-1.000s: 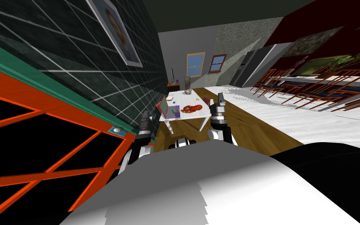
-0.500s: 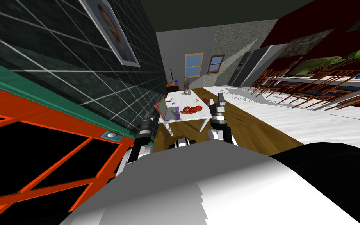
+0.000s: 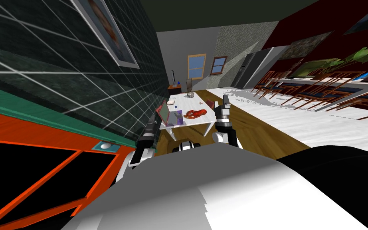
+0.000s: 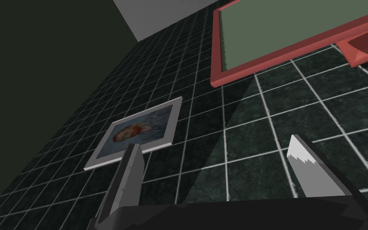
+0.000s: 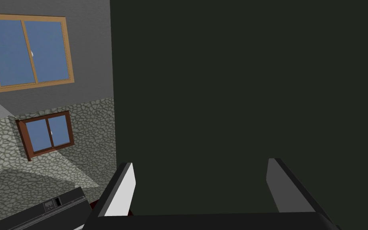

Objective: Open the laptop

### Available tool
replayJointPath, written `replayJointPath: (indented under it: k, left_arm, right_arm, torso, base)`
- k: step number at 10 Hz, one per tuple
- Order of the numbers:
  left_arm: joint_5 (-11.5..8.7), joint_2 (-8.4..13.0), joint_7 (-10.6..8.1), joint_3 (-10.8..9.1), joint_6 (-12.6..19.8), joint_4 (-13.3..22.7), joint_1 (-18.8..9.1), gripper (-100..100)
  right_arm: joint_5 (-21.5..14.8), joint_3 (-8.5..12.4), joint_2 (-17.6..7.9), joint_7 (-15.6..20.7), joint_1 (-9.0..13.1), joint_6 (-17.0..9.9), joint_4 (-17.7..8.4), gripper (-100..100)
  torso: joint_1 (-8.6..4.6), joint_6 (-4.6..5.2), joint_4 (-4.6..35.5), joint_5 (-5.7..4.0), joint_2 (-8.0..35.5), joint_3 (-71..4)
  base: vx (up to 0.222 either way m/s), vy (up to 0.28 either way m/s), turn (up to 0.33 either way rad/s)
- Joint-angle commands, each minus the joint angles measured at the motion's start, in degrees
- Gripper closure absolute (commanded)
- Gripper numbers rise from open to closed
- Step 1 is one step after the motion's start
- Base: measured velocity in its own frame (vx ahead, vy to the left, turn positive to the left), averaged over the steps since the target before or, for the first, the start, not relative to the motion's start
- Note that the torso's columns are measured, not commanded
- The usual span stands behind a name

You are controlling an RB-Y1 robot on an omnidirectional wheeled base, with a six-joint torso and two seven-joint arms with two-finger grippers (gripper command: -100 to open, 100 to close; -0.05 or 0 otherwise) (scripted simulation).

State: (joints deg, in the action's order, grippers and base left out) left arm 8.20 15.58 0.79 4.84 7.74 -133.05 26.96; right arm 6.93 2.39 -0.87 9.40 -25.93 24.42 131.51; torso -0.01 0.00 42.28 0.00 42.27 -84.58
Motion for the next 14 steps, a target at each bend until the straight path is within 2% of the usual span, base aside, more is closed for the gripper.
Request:
replayJointPath:
  k: [1,6,8,9,10,11,12,14]
  left_arm:
    - [0.7,1.8,0.37,0.21,3.2,-0.1,-0.2,-100]
    - [1.9,4.7,0.97,0.51,8.7,-0.2,-0.8,-100]
    - [1.9,4.9,0.94,0.47,8.8,-0.2,-0.8,-100]
    - [1.8,5.1,0.87,0.33,10.1,-1.4,-0.7,-100]
    - [1.8,5.0,0.92,0.4,9.4,-0.8,-0.8,-100]
    - [1.8,5.0,0.91,0.39,9.6,-0.9,-0.8,100]
    - [3.6,6.1,2.6,0.04,9.1,-0.1,-0.8,100]
    - [5.4,7.1,4.28,-0.29,8.6,0.6,-0.8,100]
  right_arm:
    - [0.0,0.0,0.0,0.0,0.0,0.0,0.0,0]
    - [0.0,0.0,0.0,0.0,0.0,0.0,0.0,0]
    - [0.0,0.0,0.0,0.0,0.0,0.0,0.0,0]
    - [0.0,0.0,0.0,0.0,0.0,0.0,0.0,0]
    - [0.0,0.0,0.0,0.0,0.0,0.0,0.0,0]
    - [0.0,0.0,0.0,0.0,0.0,0.0,0.0,0]
    - [0.0,0.0,0.0,0.0,0.0,0.0,0.0,0]
    - [0.0,0.0,0.0,0.0,0.0,0.0,0.0,0]
  torso:
    - [-0.01,0.0,0.0,-0.01,0.0,0.0]
    - [-0.03,0.0,0.0,-0.01,0.1,0.0]
    - [-0.01,0.0,0.0,0.0,-0.1,0.0]
    - [0.01,-0.01,0.0,0.0,0.1,0.1]
    - [-0.03,0.0,0.0,-0.01,-0.1,0.0]
    - [0.0,-0.01,0.0,0.0,0.1,0.0]
    - [0.01,0.02,0.1,0.0,0.2,0.1]
    - [-0.4,0.16,-0.1,0.0,0.1,0.1]
  base:
    - [0.103,-0.006,-0.05]
    - [0.082,0.0,-0.05]
    - [0.077,-0.005,-0.024]
    - [0.114,-0.014,-0.023]
    - [0.073,-0.009,-0.004]
    - [0.011,-0.001,0.005]
    - [0.004,-0.074,-0.017]
    - [-0.019,-0.118,-0.008]
